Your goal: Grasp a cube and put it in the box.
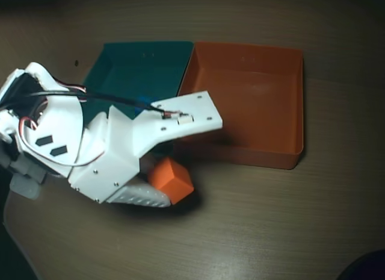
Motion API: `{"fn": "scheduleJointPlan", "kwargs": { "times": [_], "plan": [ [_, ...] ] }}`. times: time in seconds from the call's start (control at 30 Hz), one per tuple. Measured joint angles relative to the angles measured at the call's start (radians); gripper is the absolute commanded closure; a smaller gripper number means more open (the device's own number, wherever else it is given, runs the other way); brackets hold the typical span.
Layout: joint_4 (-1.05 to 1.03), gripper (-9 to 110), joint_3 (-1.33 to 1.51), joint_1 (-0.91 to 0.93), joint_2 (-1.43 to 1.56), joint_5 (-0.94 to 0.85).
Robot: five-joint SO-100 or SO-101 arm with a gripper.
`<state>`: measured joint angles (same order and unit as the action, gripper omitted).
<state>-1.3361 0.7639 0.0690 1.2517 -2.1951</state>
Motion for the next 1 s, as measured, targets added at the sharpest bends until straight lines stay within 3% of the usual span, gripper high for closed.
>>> {"fn": "scheduleJointPlan", "kwargs": {
  "times": [0.43,1.0],
  "plan": [
    [-0.002,107,-0.172,-0.190,0.005,0.368],
    [-0.012,107,-0.647,-0.397,-0.428,0.503]
  ]
}}
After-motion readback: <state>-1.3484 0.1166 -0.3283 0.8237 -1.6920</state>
